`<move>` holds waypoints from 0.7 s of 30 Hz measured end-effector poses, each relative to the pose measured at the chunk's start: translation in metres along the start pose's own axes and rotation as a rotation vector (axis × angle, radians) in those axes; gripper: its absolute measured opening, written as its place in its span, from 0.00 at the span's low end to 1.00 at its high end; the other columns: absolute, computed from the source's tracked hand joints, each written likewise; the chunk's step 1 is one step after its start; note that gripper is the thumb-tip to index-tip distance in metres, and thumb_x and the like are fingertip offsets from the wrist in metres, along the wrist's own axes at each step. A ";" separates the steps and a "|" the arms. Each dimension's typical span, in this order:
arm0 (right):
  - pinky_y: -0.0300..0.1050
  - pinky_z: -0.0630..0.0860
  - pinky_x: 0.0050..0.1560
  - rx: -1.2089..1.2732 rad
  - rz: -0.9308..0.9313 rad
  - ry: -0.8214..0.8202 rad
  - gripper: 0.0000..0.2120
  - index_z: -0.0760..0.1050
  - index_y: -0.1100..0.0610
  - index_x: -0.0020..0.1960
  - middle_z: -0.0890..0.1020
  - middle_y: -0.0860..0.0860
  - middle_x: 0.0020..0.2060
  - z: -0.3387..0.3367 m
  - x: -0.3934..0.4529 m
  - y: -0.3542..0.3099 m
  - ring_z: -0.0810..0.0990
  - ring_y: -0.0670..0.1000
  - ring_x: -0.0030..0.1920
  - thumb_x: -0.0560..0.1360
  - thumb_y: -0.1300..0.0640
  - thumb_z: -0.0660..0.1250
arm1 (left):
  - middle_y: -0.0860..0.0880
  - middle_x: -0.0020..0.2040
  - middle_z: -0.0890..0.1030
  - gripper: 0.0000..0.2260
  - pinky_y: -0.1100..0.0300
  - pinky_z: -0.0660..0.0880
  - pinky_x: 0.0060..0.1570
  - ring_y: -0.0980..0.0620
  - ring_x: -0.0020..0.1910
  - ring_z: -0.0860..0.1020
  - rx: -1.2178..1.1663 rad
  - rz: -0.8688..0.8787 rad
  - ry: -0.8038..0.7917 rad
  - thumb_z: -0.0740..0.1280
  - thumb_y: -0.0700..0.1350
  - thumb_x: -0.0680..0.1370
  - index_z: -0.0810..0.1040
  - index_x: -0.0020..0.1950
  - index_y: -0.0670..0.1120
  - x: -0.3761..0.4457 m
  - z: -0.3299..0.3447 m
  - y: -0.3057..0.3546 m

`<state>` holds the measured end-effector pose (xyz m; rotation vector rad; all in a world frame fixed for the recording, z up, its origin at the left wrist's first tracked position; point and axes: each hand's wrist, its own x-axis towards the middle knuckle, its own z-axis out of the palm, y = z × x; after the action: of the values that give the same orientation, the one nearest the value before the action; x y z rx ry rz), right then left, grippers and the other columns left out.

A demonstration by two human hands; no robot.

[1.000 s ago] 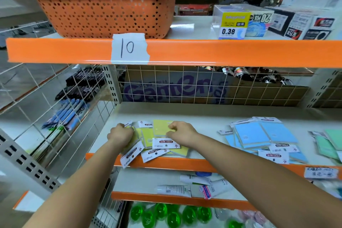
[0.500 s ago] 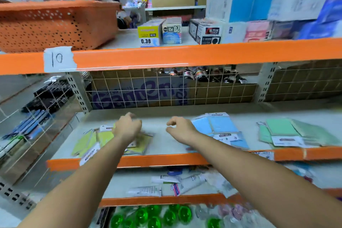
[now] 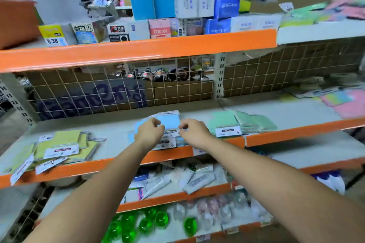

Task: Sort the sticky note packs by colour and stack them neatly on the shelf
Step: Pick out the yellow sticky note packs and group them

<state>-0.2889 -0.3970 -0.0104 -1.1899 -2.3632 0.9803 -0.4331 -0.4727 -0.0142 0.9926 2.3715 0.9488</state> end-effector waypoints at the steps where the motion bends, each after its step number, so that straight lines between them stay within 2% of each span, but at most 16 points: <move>1: 0.48 0.75 0.57 -0.004 -0.002 0.013 0.09 0.79 0.53 0.53 0.81 0.52 0.56 -0.009 -0.003 0.010 0.78 0.55 0.56 0.76 0.57 0.63 | 0.47 0.51 0.82 0.21 0.47 0.73 0.59 0.43 0.54 0.78 -0.006 0.011 -0.015 0.57 0.55 0.65 0.76 0.54 0.51 -0.004 0.011 0.010; 5: 0.48 0.75 0.56 -0.033 0.015 0.063 0.09 0.79 0.56 0.54 0.81 0.53 0.55 -0.044 -0.015 0.050 0.78 0.56 0.55 0.76 0.57 0.64 | 0.45 0.54 0.82 0.11 0.51 0.73 0.59 0.43 0.55 0.78 -0.010 0.077 -0.057 0.62 0.50 0.75 0.77 0.55 0.50 -0.009 0.060 0.046; 8: 0.46 0.74 0.57 -0.057 0.053 0.098 0.10 0.78 0.55 0.56 0.81 0.53 0.57 -0.071 -0.023 0.081 0.78 0.55 0.58 0.76 0.57 0.64 | 0.43 0.56 0.81 0.13 0.54 0.74 0.57 0.43 0.56 0.77 -0.003 0.137 -0.085 0.63 0.48 0.76 0.78 0.57 0.45 -0.011 0.094 0.076; 10: 0.45 0.73 0.57 -0.069 0.092 0.126 0.11 0.78 0.55 0.57 0.80 0.52 0.58 -0.090 -0.028 0.100 0.77 0.55 0.59 0.77 0.56 0.64 | 0.43 0.58 0.80 0.14 0.54 0.73 0.59 0.43 0.58 0.77 -0.022 0.156 -0.119 0.63 0.46 0.77 0.77 0.61 0.44 -0.013 0.115 0.095; 13: 0.44 0.73 0.55 -0.068 0.151 0.163 0.12 0.78 0.54 0.59 0.80 0.51 0.59 -0.115 -0.034 0.128 0.77 0.54 0.58 0.77 0.56 0.63 | 0.46 0.58 0.80 0.16 0.53 0.72 0.61 0.45 0.59 0.76 -0.005 0.196 -0.168 0.63 0.49 0.75 0.77 0.61 0.46 -0.020 0.143 0.120; 18: 0.43 0.73 0.56 -0.083 0.233 0.239 0.12 0.78 0.53 0.58 0.81 0.51 0.58 -0.147 -0.041 0.168 0.78 0.54 0.58 0.77 0.56 0.63 | 0.47 0.53 0.82 0.15 0.50 0.72 0.60 0.44 0.56 0.77 0.014 0.249 -0.232 0.60 0.55 0.69 0.76 0.52 0.52 -0.024 0.183 0.158; 21: 0.43 0.74 0.59 -0.059 0.262 0.284 0.11 0.78 0.54 0.57 0.81 0.52 0.58 -0.163 -0.043 0.190 0.78 0.53 0.58 0.76 0.57 0.63 | 0.47 0.55 0.81 0.18 0.49 0.72 0.60 0.43 0.56 0.77 0.016 0.287 -0.285 0.60 0.55 0.69 0.76 0.55 0.51 -0.024 0.209 0.183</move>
<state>-0.0631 -0.2814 -0.0262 -1.5771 -2.0632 0.7598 -0.2107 -0.3050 -0.0255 1.4004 2.0402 0.8208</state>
